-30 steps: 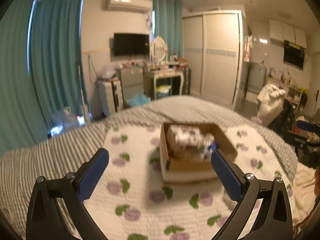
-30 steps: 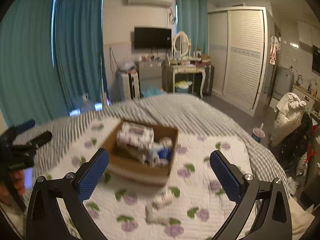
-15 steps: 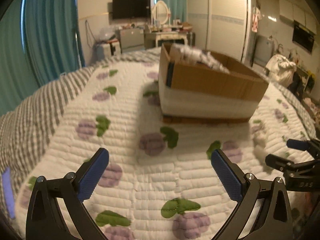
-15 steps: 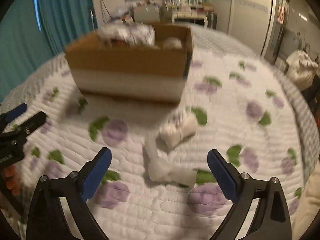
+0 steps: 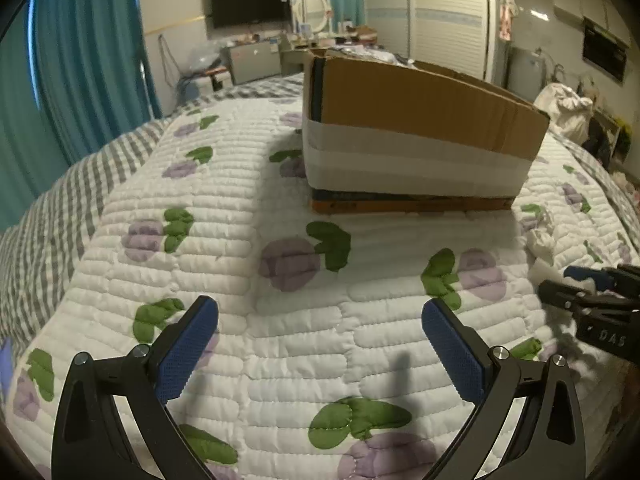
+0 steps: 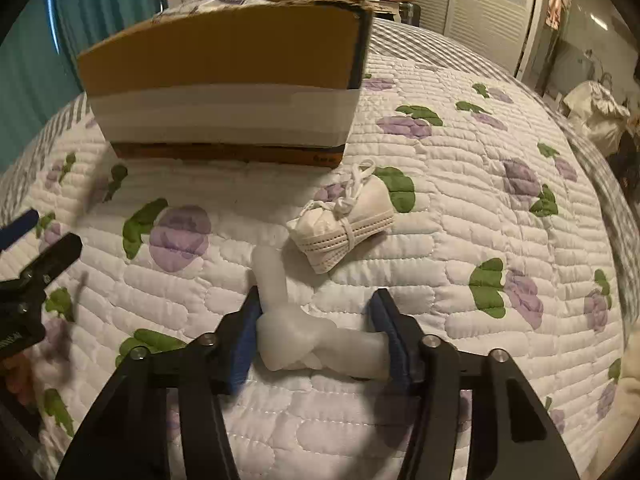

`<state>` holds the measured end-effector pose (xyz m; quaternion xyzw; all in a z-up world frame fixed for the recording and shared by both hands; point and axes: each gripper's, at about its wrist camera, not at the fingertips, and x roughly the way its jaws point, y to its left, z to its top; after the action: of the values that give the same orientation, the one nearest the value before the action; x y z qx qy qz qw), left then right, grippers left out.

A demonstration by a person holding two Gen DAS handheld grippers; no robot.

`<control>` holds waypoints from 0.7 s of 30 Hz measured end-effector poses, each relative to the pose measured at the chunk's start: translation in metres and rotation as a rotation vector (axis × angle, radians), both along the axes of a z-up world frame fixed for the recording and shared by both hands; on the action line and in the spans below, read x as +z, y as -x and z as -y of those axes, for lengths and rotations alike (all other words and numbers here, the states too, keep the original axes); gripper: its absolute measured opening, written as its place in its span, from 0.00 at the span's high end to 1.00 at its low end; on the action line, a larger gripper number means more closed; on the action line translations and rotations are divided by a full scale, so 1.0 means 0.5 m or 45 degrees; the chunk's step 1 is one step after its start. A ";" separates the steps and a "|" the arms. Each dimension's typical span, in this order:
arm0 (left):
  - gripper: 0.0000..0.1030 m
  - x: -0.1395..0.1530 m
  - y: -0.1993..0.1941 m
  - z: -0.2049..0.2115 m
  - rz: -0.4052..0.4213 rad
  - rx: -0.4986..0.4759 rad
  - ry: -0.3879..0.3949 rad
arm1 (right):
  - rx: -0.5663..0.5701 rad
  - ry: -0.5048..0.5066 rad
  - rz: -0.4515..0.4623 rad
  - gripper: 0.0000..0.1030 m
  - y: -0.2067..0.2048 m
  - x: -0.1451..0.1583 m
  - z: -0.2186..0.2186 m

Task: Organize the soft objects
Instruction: 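Grasp the white plastic item on the quilt with the right tool, then grasp the small tied white cloth bundle with the left tool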

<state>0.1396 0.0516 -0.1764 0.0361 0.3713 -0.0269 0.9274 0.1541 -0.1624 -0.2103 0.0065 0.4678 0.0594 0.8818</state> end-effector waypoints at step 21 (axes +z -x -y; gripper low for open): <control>0.00 0.056 -0.043 0.197 -0.092 -0.096 0.081 | 0.005 -0.103 0.219 0.70 0.019 0.148 0.147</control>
<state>0.1610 -0.0468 -0.1483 0.0195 0.4018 -0.0749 0.9124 0.1446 -0.2361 -0.1362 0.0362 0.3877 0.0803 0.9176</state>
